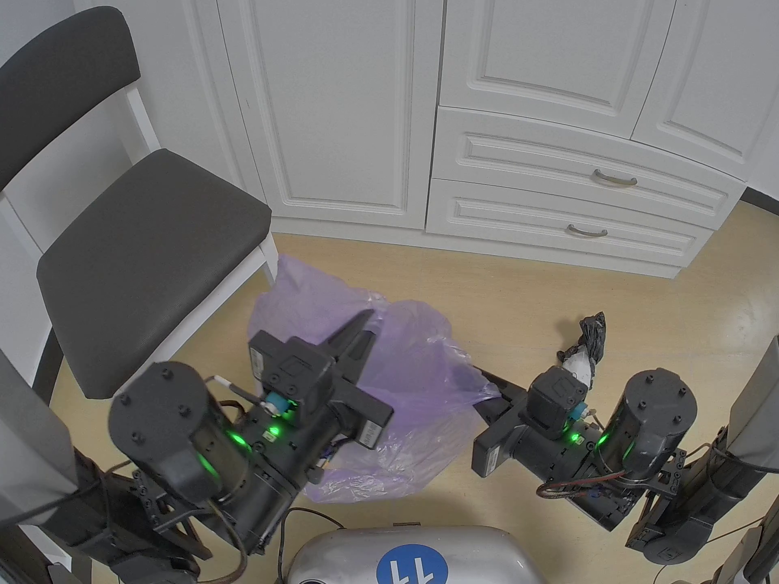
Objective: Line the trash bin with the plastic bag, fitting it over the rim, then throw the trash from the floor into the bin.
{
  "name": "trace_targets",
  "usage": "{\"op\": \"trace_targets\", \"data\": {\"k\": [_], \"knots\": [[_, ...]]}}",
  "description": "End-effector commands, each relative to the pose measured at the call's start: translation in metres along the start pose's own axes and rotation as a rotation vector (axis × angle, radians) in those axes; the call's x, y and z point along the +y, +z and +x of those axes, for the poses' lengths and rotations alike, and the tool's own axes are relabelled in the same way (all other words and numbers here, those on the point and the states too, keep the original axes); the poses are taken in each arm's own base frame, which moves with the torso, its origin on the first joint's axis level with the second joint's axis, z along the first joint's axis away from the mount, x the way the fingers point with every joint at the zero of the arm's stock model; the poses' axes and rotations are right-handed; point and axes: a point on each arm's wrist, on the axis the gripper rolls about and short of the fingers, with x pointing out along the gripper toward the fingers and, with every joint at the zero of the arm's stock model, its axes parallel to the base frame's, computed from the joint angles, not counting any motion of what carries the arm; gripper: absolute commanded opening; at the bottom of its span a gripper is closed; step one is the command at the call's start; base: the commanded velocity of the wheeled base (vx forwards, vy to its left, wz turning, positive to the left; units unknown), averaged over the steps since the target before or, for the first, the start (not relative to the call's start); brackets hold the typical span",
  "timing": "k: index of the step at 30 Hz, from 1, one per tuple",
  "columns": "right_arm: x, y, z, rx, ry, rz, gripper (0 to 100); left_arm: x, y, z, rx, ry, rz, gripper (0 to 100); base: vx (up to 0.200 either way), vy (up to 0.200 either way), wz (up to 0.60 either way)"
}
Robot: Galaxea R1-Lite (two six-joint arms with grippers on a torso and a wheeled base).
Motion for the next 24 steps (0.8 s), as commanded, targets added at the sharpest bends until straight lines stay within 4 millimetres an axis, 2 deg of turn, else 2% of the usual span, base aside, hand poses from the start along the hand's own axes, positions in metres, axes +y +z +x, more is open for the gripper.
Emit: {"op": "trace_targets", "data": {"k": [1,7,9,10,18,24], "knots": [[0.009,-0.001,0.007,-0.017,0.022,0.013,0,-0.015,-0.013,0.008,0.033,-0.030,0.003,0,0.000,0.000,0.00],[0.023,-0.011,0.025,-0.011,0.037,0.123,0,-0.015,-0.022,0.016,0.057,-0.017,0.001,0,0.000,0.000,0.00],[0.023,-0.011,0.025,-0.011,0.037,0.123,0,-0.015,-0.022,0.016,0.057,-0.017,0.001,0,0.000,0.000,0.00],[0.025,-0.021,0.029,0.017,0.038,0.124,0,-0.012,-0.027,0.025,0.064,0.009,-0.015,0,0.000,0.000,0.00],[0.024,-0.037,0.042,0.050,0.025,0.164,0,-0.002,-0.057,0.048,0.129,0.072,-0.007,0,0.000,0.000,0.00],[0.028,-0.054,0.064,0.057,0.012,0.250,0,-0.005,-0.070,0.054,0.157,0.069,0.004,0,0.000,0.000,0.00]]}}
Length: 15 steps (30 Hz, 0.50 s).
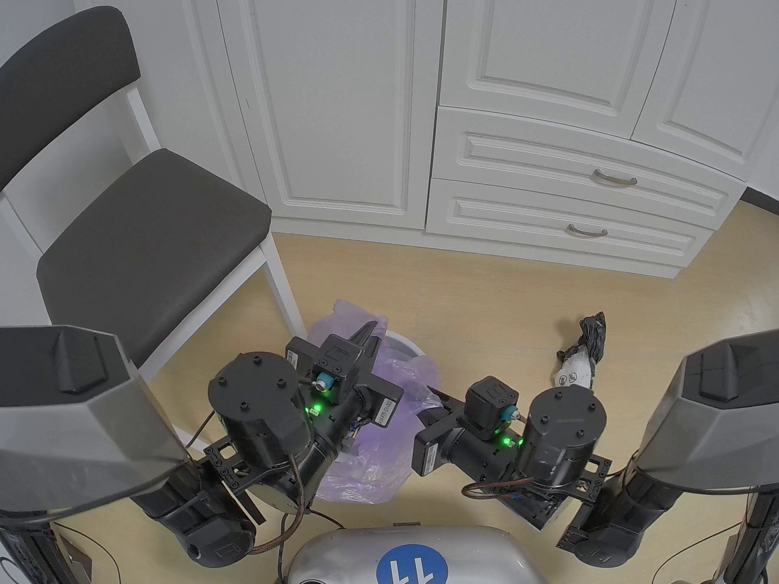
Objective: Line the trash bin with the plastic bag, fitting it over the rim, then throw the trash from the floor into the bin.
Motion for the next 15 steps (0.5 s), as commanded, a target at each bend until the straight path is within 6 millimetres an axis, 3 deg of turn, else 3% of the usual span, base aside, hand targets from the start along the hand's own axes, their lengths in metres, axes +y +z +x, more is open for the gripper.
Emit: {"op": "trace_targets", "data": {"k": [1,9,15], "knots": [[0.001,-0.020,0.022,0.006,-0.008,0.052,0,-0.005,-0.015,0.006,0.040,-0.006,0.018,0,0.000,0.000,0.00],[0.005,-0.020,0.046,-0.057,0.000,0.274,0,-0.010,-0.018,0.006,0.044,-0.017,0.022,0,0.000,0.000,0.00],[-0.001,-0.030,0.054,-0.049,-0.015,0.305,0,-0.013,-0.015,0.003,0.038,-0.030,0.021,0,0.000,0.000,0.00]]}}
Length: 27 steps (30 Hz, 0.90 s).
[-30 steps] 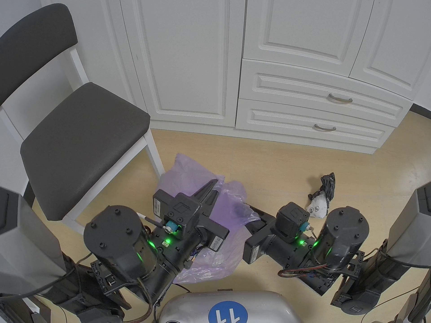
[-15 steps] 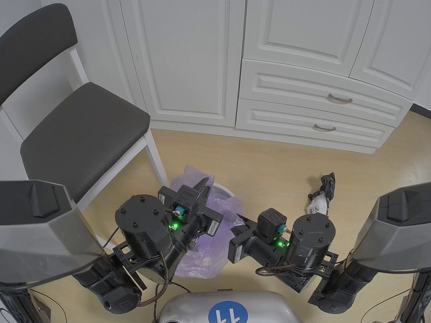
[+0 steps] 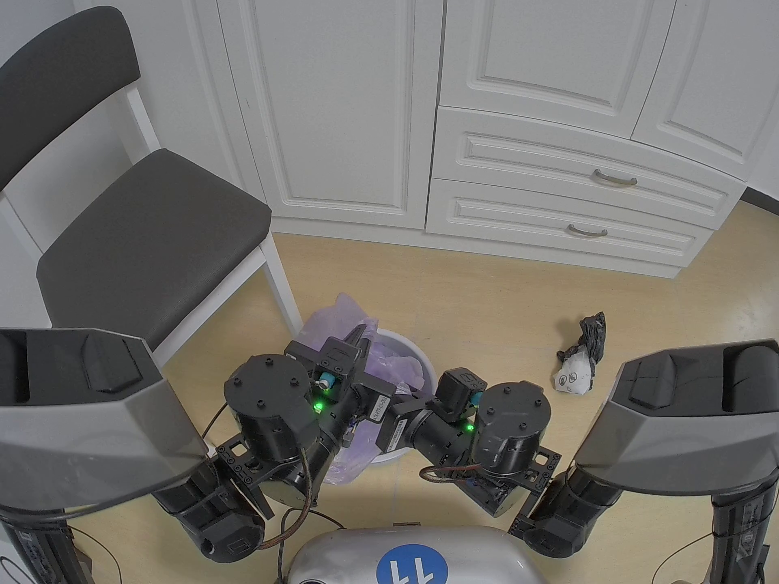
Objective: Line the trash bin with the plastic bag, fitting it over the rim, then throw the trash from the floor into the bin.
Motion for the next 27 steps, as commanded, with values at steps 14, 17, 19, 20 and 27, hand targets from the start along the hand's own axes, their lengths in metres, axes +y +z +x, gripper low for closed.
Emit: {"op": "trace_targets", "data": {"k": [14,17,19,20,27], "knots": [[-0.051,0.003,-0.018,0.105,-0.069,-0.228,0,-0.028,-0.005,-0.003,0.007,-0.089,-0.048,0,0.000,0.000,0.00],[-0.050,0.006,-0.020,0.152,-0.080,-0.232,0,-0.030,-0.008,-0.001,0.011,-0.089,-0.053,0,0.000,0.000,0.00],[-0.050,0.006,-0.019,0.157,-0.085,-0.233,0,-0.031,-0.010,0.004,0.010,-0.079,-0.058,0,0.000,0.000,0.00],[-0.051,0.005,-0.019,0.158,-0.087,-0.233,0,-0.031,-0.011,0.008,0.010,-0.074,-0.060,0,0.000,0.000,0.00],[-0.055,0.004,-0.020,0.174,-0.100,-0.240,0,-0.014,-0.017,0.026,0.009,-0.001,-0.085,0,0.000,0.000,0.00]]}}
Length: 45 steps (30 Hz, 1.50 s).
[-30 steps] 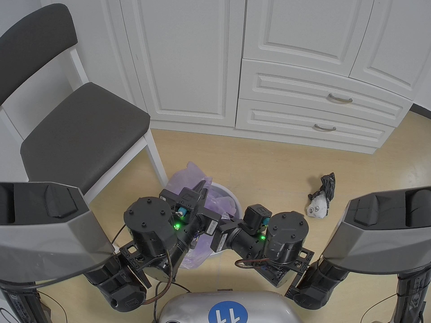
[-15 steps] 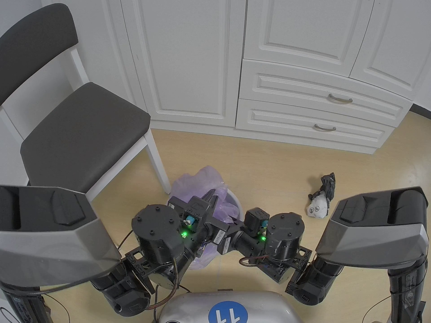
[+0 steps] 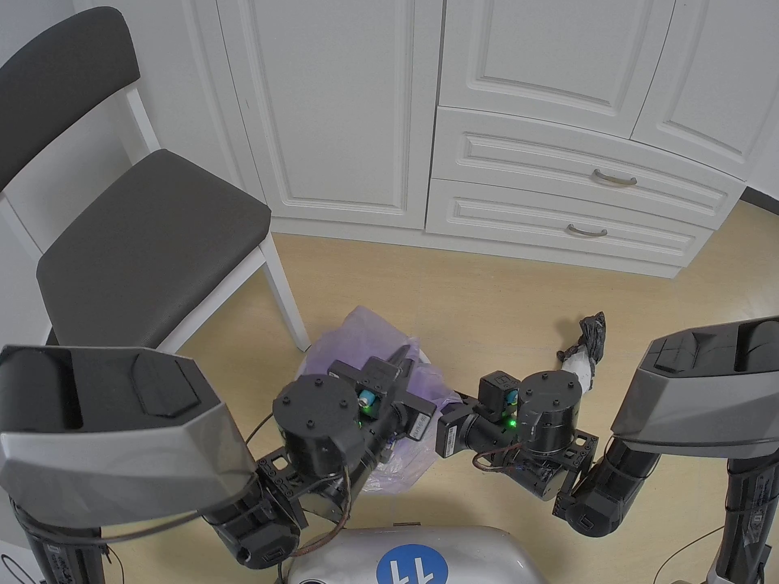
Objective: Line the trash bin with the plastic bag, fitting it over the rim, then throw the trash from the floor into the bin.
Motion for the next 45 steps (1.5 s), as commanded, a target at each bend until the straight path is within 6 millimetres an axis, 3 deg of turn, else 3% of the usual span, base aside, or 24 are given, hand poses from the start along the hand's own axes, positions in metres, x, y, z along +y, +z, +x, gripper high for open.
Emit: {"op": "trace_targets", "data": {"k": [1,8,15,20,24,28,34,40,45], "knots": [[-0.001,0.003,-0.002,-0.002,-0.003,-0.002,0,0.011,-0.006,0.011,0.008,0.047,0.000,0,0.000,0.000,0.00],[-0.019,0.001,-0.004,0.021,-0.058,-0.083,0,0.045,-0.003,0.033,-0.024,0.162,-0.015,0,0.000,0.000,0.00],[-0.048,-0.005,-0.007,0.113,-0.139,-0.168,0,0.072,-0.023,0.059,0.030,0.239,-0.022,0,0.000,0.000,0.00],[-0.059,-0.006,-0.007,0.131,-0.168,-0.192,0,0.075,-0.031,0.068,0.038,0.252,-0.053,0,0.000,0.000,0.00],[-0.088,-0.002,-0.009,0.142,-0.249,-0.261,0,0.075,-0.033,0.070,0.049,0.249,-0.077,0,0.000,0.000,0.00],[-0.101,-0.002,-0.010,0.158,-0.283,-0.287,0,0.074,-0.036,0.071,0.054,0.248,-0.081,0,0.000,0.000,0.00],[-0.127,-0.008,-0.011,0.197,-0.344,-0.345,0,0.066,-0.063,0.085,0.111,0.239,-0.118,0,0.000,0.000,0.00],[-0.123,-0.006,-0.009,0.180,-0.328,-0.345,0,0.065,-0.085,0.098,0.159,0.246,-0.145,0,0.000,0.000,0.00],[-0.107,-0.006,-0.005,0.156,-0.284,-0.317,0,0.075,-0.088,0.099,0.170,0.265,-0.145,0,0.000,0.000,0.00]]}}
